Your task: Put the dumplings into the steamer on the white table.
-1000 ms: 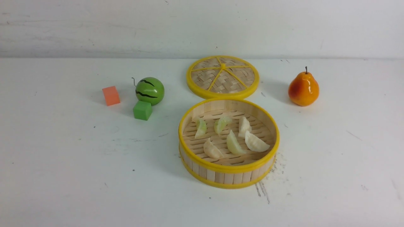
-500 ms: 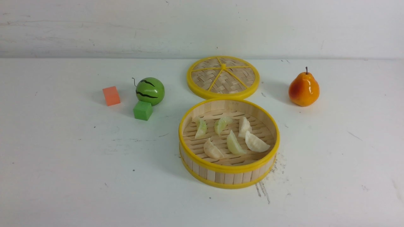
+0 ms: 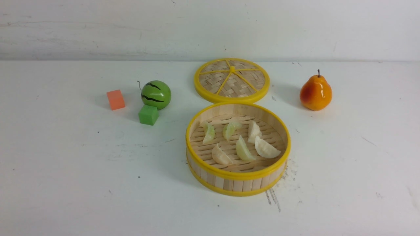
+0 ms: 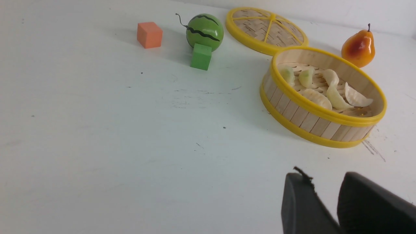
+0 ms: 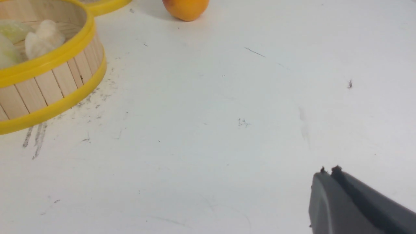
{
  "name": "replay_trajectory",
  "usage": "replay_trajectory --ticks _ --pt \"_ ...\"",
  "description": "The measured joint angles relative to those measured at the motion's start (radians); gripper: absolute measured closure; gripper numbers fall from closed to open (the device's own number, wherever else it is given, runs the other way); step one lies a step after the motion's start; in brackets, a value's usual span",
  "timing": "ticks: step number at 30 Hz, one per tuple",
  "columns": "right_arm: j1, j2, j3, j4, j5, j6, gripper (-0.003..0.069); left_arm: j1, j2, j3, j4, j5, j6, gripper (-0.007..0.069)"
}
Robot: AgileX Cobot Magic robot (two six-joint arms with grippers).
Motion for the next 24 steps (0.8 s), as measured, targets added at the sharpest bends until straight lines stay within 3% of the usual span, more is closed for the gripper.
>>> replay_trajectory --ticks 16,21,23,24 --pt "0.000 0.000 0.000 0.000 0.000 0.004 0.0659 0.000 0.000 0.001 -0.002 -0.005 0.000 0.0429" --pt "0.000 0.000 0.000 0.000 0.000 0.004 0.0652 0.096 0.000 0.071 -0.110 -0.227 0.043 0.0469" --pt "0.000 0.000 0.000 0.000 0.000 0.004 0.0651 0.146 0.000 0.098 -0.154 -0.298 0.101 0.0511" --pt "0.000 0.000 0.000 0.000 0.000 0.004 0.0650 0.229 0.000 0.143 -0.218 -0.400 0.185 0.0578"
